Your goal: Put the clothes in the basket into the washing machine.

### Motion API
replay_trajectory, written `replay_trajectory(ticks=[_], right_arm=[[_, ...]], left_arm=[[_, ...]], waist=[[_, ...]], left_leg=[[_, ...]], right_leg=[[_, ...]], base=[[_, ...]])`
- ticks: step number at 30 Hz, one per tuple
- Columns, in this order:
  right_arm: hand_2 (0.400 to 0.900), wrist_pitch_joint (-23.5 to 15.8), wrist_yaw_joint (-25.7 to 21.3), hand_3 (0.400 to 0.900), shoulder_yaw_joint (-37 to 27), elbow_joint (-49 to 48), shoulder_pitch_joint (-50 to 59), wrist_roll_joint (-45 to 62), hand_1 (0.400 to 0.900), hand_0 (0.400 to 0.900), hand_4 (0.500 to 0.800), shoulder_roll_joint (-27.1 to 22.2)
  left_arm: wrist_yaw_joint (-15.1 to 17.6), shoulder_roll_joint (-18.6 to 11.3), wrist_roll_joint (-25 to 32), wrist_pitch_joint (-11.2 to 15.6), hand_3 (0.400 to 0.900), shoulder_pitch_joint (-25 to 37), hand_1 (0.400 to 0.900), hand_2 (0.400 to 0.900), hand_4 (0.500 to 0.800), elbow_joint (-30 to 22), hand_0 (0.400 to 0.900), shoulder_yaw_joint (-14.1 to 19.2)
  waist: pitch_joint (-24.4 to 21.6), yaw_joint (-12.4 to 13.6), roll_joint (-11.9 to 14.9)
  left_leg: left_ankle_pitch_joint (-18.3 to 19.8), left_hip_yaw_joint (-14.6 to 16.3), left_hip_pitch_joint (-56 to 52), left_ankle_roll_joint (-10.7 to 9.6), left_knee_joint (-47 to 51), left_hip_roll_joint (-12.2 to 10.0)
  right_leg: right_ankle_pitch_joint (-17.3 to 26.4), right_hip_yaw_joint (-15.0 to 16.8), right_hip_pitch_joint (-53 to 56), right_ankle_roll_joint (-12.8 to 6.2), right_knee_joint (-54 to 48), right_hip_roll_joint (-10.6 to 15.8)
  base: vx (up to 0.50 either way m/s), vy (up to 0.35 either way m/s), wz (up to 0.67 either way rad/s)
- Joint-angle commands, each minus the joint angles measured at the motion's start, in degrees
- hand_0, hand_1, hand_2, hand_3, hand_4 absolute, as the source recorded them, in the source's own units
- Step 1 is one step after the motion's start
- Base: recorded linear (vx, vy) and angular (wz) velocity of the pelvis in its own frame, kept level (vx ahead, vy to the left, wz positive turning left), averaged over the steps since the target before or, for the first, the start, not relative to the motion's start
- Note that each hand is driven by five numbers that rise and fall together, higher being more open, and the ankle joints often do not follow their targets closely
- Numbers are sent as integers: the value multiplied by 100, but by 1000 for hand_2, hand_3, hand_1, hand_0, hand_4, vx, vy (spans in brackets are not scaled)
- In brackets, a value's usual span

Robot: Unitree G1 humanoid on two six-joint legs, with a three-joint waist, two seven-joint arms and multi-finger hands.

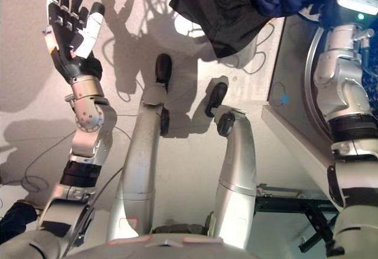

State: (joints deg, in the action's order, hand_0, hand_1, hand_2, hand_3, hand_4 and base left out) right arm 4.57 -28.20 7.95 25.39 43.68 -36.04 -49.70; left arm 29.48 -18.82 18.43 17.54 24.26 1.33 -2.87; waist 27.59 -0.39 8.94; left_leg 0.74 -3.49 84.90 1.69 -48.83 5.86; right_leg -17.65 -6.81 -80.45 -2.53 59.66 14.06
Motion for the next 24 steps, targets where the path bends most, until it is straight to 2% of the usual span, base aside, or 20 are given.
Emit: replay_trajectory(ticks=[1, 7, 20, 24], right_arm=[[400, 115, -216, 400, -262, -88, -425, -360, 400, 400, 500, -411], [400, 293, 52, 400, -338, 340, -886, -709, 400, 400, 500, -878], [400, 512, 337, 400, -546, 1456, -1868, -778, 400, 400, 500, -1316], [400, 570, 359, 400, -133, 2411, -1833, -829, 400, 400, 500, -1471]], left_arm=[[-35, 11, -437, 364, 900, -528, 900, 900, 800, -306, 900, 239], [-147, -14, -456, 311, 900, -638, 900, 900, 800, -320, 900, 374], [-267, -87, -573, 190, 900, -752, 900, 900, 800, -251, 900, 488], [-307, -159, -561, 228, 900, -769, 900, 900, 800, -214, 900, 364]], waist=[[-856, -40, 146], [-926, -120, 200], [-991, -278, 322], [-1003, -224, 345]], left_leg=[[810, -408, -57, -238, -121, 51], [838, -399, -124, -237, -73, 6], [831, -420, -299, -262, 84, -117], [819, -428, -356, -282, 125, -160]], right_leg=[[432, 112, -269, -194, -347, -270], [426, 99, -179, -223, -439, -302], [455, 36, 9, -249, -601, -370], [474, 19, 61, -257, -643, -377]], base=[[6, 17, -9], [12, 10, -6], [13, 4, -5], [2, -2, -2]])
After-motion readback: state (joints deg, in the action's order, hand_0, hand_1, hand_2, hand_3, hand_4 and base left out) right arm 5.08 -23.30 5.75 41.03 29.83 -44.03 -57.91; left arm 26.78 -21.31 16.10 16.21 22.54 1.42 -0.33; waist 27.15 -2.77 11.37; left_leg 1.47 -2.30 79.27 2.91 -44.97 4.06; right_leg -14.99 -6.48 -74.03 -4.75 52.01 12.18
